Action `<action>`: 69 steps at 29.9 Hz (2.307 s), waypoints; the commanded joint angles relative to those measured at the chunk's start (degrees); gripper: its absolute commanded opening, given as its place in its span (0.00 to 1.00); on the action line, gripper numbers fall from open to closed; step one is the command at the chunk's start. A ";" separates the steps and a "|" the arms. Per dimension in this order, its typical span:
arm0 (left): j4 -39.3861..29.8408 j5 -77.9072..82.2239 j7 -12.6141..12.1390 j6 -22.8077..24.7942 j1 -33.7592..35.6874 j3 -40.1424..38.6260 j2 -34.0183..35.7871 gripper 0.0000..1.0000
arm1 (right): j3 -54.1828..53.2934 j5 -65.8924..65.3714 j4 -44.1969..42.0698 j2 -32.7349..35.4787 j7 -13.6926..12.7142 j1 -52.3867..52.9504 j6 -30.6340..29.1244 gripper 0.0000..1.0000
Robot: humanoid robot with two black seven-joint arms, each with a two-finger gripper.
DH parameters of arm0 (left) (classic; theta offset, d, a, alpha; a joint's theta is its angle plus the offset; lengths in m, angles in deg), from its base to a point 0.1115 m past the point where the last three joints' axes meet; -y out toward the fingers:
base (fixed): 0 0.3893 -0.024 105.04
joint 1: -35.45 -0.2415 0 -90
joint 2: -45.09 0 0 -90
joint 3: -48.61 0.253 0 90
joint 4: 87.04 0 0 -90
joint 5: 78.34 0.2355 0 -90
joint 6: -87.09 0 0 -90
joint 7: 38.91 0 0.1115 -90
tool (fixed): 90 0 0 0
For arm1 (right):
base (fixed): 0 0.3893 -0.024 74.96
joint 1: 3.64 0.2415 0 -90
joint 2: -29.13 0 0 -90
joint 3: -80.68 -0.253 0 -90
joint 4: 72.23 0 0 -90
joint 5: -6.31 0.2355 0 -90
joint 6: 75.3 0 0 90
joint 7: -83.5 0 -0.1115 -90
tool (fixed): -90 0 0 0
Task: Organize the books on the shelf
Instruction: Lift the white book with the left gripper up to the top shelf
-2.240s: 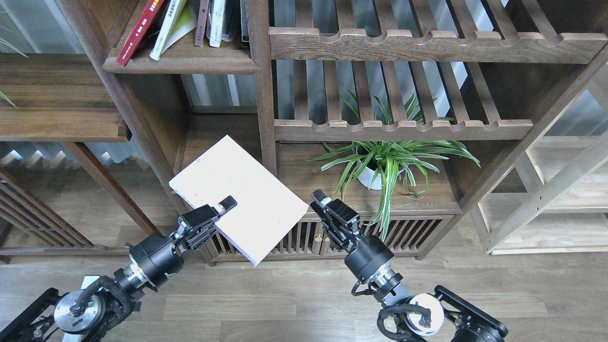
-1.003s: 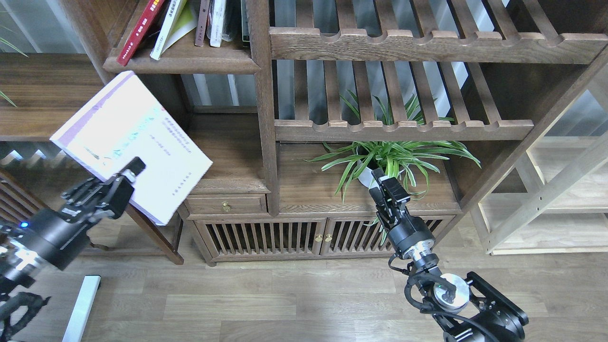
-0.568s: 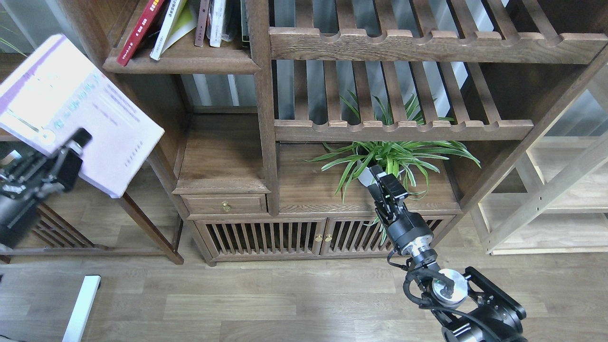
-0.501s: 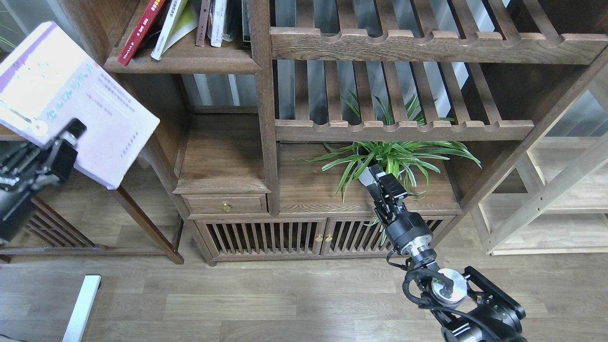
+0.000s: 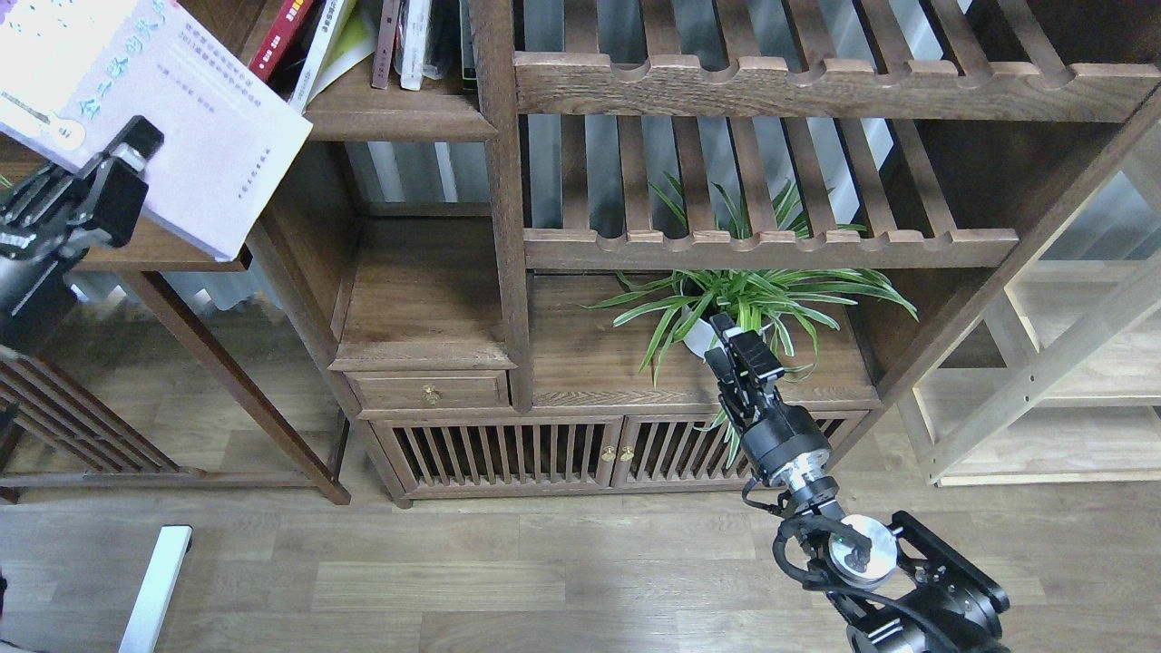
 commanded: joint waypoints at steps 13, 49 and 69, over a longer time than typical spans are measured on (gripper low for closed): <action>7.91 -0.35 0.01 -3.12 8.34 6.72 4.17 0.03 | -0.35 0.09 1.32 1.52 0.01 -2.08 -2.06 0.73; -0.63 2.54 0.01 -21.66 16.94 13.75 12.78 0.04 | -0.17 0.18 2.20 1.26 0.10 -2.17 -2.15 0.73; 4.91 7.55 0.01 -33.96 26.61 25.17 14.10 0.05 | -0.09 0.18 2.82 1.08 0.10 -2.26 -3.25 0.73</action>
